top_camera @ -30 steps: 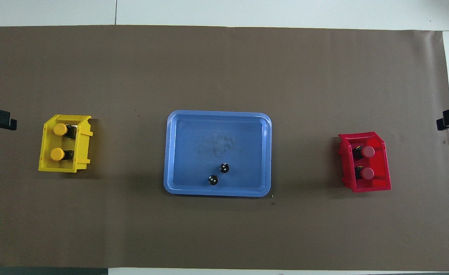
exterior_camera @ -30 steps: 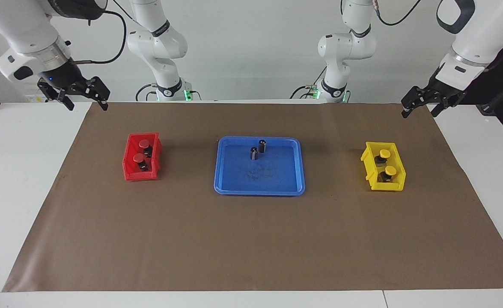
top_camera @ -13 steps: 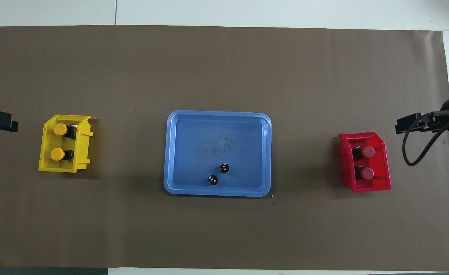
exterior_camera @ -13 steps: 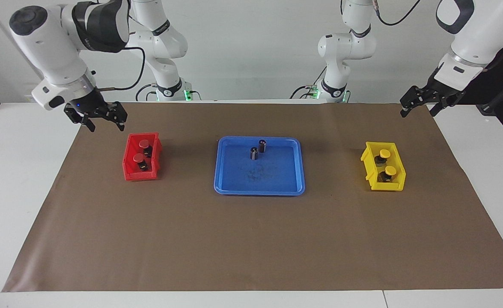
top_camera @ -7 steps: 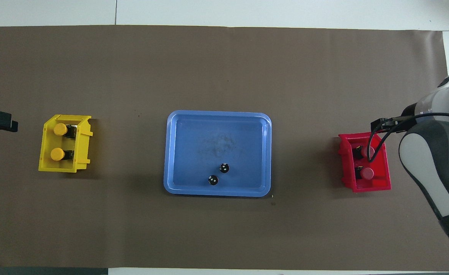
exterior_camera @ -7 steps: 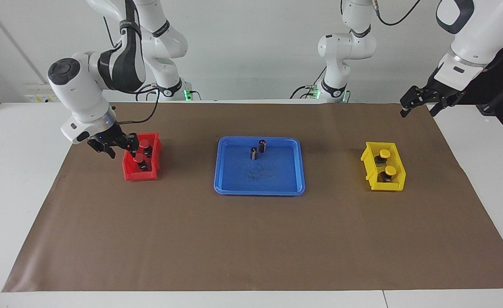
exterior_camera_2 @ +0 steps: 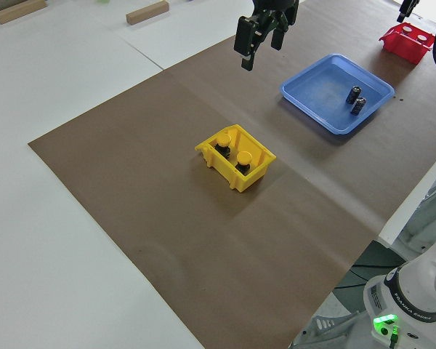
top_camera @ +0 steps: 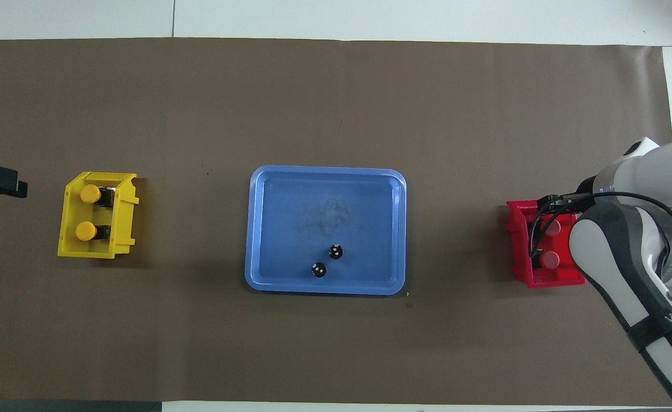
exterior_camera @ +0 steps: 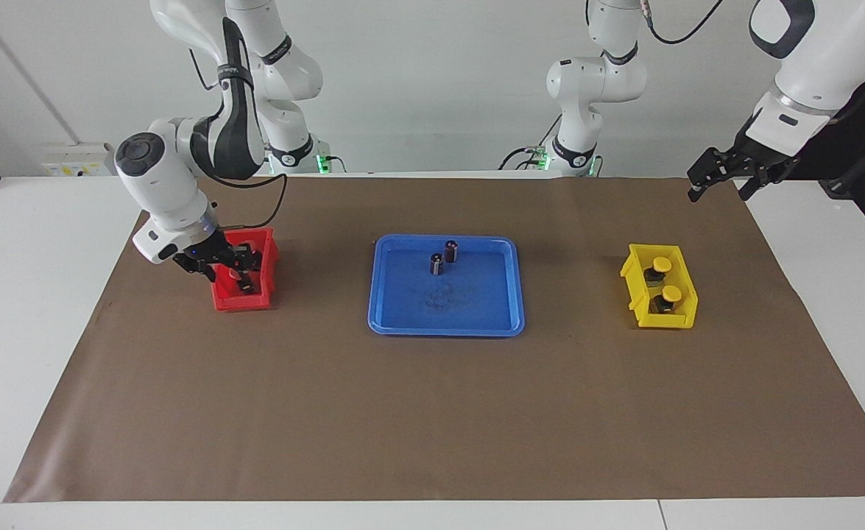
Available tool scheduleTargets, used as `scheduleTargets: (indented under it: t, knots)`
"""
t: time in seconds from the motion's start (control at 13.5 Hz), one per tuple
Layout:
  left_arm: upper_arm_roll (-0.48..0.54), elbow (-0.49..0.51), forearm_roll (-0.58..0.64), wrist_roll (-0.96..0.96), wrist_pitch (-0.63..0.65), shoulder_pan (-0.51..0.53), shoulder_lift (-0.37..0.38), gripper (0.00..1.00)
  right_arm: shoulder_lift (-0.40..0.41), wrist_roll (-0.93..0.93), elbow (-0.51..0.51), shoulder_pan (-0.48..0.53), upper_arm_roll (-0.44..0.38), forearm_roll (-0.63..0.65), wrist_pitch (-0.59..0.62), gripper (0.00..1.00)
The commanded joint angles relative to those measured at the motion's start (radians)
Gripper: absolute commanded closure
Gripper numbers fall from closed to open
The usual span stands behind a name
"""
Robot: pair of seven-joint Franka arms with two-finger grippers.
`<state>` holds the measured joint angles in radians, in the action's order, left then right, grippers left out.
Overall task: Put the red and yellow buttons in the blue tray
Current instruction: 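Reach the right gripper into the red caddy and grasp a red button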
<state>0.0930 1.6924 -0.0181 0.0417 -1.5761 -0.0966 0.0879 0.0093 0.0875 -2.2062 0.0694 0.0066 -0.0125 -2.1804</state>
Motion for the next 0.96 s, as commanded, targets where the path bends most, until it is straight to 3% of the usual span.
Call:
scheduleTargets:
  t: [0.0,0.3,0.52,0.89]
  knots:
    - [0.002,0.001,0.023,0.006,0.01,-0.003,0.004,0.0,-0.02,0.001,-0.053,-0.017,0.004,-0.012,-0.047,0.38]
    - [0.004,0.053,0.023,0.009,-0.033,0.003,0.021,0.0,-0.028,0.036,-0.082,-0.017,0.004,-0.012,-0.065,0.4]
    - [0.007,0.151,0.023,0.009,-0.117,0.003,0.061,0.0,-0.032,0.1,-0.092,-0.003,0.003,-0.012,-0.067,0.41]
    - [0.007,0.188,0.029,0.033,-0.142,0.005,0.055,0.0,-0.046,0.153,-0.127,0.013,0.001,-0.012,-0.078,0.48]
